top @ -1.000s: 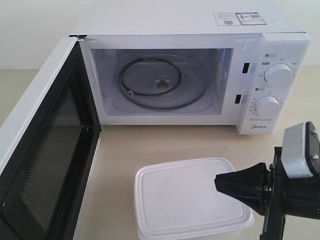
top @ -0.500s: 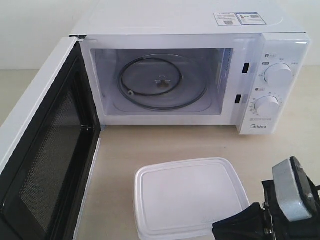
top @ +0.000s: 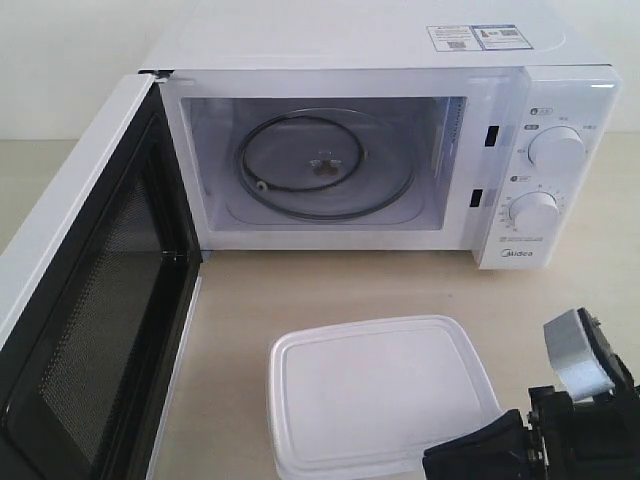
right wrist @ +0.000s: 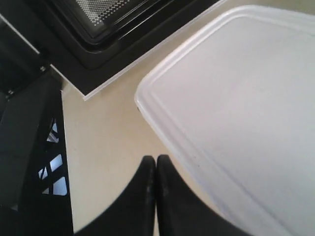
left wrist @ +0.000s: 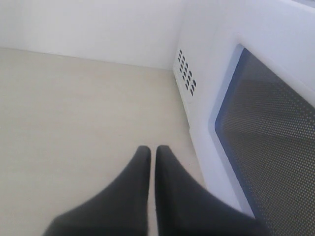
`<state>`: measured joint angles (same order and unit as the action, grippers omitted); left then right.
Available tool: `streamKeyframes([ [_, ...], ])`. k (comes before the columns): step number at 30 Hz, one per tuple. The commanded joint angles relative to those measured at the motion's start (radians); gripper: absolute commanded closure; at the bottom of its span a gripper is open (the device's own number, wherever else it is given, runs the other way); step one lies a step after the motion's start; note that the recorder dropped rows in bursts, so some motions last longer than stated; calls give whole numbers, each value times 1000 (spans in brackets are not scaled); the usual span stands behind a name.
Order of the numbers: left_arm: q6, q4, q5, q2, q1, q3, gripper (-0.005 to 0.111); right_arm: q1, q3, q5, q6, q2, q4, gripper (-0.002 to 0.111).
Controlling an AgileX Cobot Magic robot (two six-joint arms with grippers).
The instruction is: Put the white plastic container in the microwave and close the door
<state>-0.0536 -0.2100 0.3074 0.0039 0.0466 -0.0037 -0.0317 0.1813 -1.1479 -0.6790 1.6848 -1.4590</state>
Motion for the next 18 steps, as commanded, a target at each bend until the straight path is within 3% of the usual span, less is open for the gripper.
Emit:
streamKeyframes([
  [1,3,-10,-4,-4,-2,4,102,0,-6,62,-118,3,14,109],
  [6,3,-10,-4,-4,-2,4,102,-49,-6,37,-158,3,-4,109],
  [12,3,-10,-4,-4,-2,4,102,-200,-6,153,-323,3,23,109],
  [18,3,-10,-4,-4,-2,4,102,-247,-6,343,-375,3,246,109],
])
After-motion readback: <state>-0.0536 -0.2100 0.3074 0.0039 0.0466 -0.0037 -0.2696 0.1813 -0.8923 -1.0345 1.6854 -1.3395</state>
